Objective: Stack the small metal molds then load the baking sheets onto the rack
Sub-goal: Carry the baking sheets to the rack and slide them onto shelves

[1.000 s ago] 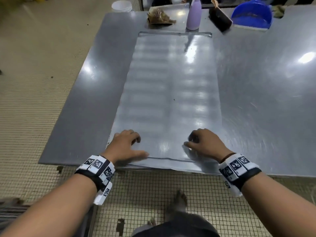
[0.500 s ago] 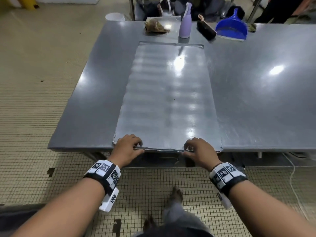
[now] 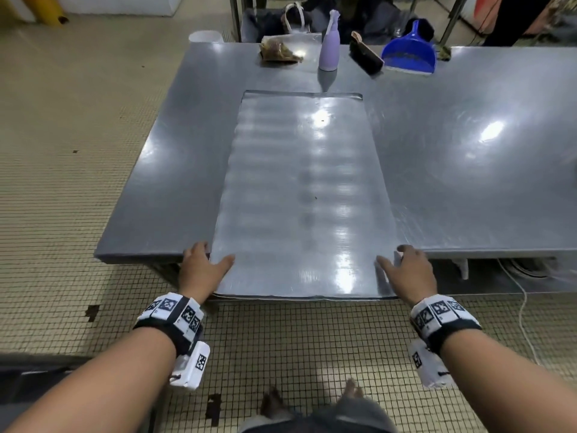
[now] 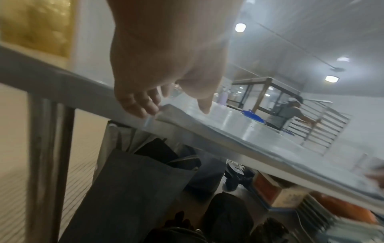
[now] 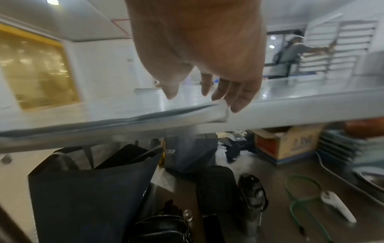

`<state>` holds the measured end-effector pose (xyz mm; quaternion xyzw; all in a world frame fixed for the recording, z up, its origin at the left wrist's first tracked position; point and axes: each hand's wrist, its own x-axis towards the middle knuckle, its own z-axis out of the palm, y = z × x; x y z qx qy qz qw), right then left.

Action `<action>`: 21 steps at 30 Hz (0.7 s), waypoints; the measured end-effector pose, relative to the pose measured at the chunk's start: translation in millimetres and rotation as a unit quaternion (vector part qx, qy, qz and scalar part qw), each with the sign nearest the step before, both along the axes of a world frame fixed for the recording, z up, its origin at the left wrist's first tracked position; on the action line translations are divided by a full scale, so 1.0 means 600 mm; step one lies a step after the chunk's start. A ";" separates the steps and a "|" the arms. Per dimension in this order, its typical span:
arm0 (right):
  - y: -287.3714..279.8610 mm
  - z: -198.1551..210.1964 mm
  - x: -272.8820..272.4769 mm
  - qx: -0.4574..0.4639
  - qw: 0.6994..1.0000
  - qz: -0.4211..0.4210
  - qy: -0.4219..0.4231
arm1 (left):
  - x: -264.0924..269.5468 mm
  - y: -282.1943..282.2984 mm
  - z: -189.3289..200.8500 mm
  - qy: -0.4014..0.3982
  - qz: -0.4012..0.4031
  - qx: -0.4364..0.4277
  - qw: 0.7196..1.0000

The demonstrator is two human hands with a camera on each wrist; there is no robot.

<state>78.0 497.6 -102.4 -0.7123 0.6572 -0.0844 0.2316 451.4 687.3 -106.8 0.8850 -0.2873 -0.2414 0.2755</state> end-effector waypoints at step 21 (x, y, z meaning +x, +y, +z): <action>-0.130 -0.027 -0.329 0.350 0.897 0.087 -0.255 | -0.241 0.073 -0.054 0.314 -0.026 0.014 0.949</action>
